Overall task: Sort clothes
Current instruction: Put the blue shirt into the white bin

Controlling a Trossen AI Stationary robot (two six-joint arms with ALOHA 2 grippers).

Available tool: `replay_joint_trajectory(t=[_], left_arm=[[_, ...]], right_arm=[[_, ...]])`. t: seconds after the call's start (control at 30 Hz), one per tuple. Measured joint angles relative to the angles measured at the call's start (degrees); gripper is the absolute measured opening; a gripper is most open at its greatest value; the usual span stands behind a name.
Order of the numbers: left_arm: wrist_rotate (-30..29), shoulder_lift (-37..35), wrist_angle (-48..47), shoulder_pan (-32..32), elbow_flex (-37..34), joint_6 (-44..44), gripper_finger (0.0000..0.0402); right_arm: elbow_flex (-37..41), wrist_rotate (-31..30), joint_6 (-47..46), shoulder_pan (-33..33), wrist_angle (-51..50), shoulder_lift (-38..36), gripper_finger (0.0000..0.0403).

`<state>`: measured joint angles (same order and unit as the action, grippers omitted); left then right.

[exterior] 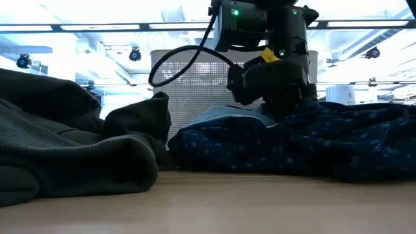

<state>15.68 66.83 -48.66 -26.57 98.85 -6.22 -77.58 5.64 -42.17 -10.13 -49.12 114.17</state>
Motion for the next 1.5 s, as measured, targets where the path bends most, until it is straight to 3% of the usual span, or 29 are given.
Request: replay_joint_trajectory(t=[0.33,0.6,0.83,1.17,1.27,1.5], left_arm=[[0.0,0.0,0.0,0.0,0.0,0.0,0.0213],[0.0,-0.2,0.2,0.0,0.0,1.2,0.0214],[0.0,-0.2,0.2,0.0,0.0,1.2,0.0220],[-0.1,-0.3,0.4,0.0,0.0,1.2,0.0210],[-0.3,-0.1,1.2,0.0,0.0,1.2,0.0209],[-1.6,0.0,3.0,0.0,0.0,1.2,0.0219]], right_arm=[[-1.9,2.2,-3.6,-2.2,-0.6,-14.6,0.0010],[-12.2,-7.6,-9.4,-9.1,-12.0,-26.8,0.0010],[-29.1,-22.0,-8.8,-11.1,-18.4,-27.8,0.0010],[-57.4,-40.2,12.2,-2.4,-17.9,-20.1,0.0010],[-55.5,-42.5,20.1,1.9,-12.4,-21.4,0.0010],[-54.5,-41.8,27.8,14.5,-12.1,-21.6,0.0010]])
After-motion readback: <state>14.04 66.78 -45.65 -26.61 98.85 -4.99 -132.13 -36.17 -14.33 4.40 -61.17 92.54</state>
